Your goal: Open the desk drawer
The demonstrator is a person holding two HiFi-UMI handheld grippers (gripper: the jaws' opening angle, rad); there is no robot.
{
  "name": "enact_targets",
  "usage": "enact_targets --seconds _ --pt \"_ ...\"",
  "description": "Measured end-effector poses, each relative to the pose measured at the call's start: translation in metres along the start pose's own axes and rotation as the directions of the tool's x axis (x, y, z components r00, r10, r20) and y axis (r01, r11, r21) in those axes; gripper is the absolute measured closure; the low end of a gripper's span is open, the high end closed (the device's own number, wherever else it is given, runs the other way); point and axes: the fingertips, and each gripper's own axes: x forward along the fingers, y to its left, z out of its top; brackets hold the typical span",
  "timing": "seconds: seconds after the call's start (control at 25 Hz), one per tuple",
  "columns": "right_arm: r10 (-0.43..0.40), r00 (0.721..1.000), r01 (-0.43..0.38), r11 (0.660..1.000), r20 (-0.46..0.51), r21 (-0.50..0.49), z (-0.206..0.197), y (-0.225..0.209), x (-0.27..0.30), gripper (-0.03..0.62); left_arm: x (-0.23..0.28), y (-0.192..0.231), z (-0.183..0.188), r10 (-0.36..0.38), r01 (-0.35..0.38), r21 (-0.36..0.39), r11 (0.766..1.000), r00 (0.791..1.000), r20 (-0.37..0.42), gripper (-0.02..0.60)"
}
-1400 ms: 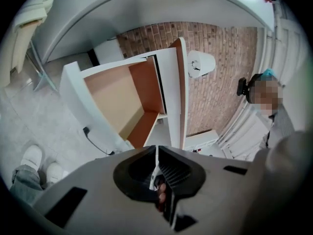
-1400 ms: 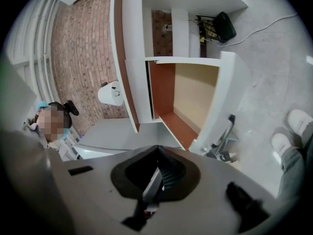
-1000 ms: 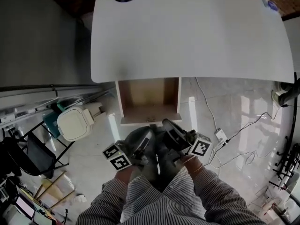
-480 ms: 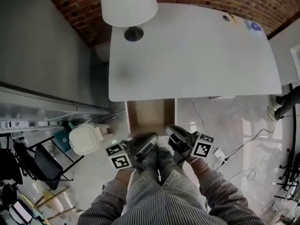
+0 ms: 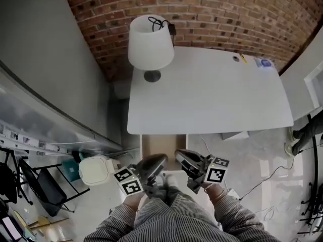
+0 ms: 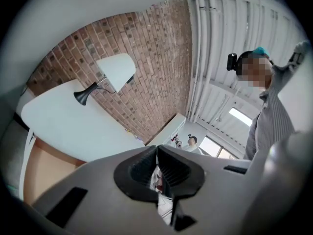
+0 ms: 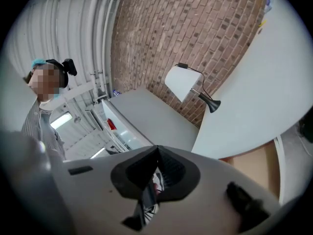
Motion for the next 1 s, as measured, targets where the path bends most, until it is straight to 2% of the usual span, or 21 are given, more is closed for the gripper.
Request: enact_targets --seconds 0.12,0.2,0.36,0.44,0.8,1.0 --pt "-0.01 1.0 0.009 0.997 -0.01 -0.073 0.014 0.018 0.003 0.577 0.003 -0.014 0.019 0.019 -0.019 0.093 0.995 1.0 0.002 0.558" --pt "-0.009 1.0 0.012 0.995 0.028 -0.098 0.029 0.026 0.004 0.577 0.006 -0.021 0.031 0.041 -0.041 0.161 0.986 0.999 0.0 0.558" --pt "0.008 0.996 0.0 0.995 0.089 -0.096 0.051 0.04 0.003 0.577 0.009 -0.032 0.045 0.115 -0.105 0.323 0.941 0.993 -0.013 0.558" --pt "0.014 0.996 -0.003 0.993 0.092 -0.115 0.058 0.046 0.003 0.577 0.013 -0.039 0.051 0.116 -0.104 0.367 0.924 0.993 -0.011 0.558" --pt "0.053 0.989 -0.023 0.976 0.137 -0.215 0.089 0.072 0.011 0.577 0.026 -0.065 0.071 0.049 -0.052 0.413 0.909 0.999 0.019 0.558" --pt "0.064 0.995 -0.039 0.949 0.071 -0.313 0.095 0.089 0.023 0.577 0.028 -0.073 0.088 0.032 -0.049 0.422 0.905 0.998 0.048 0.558"
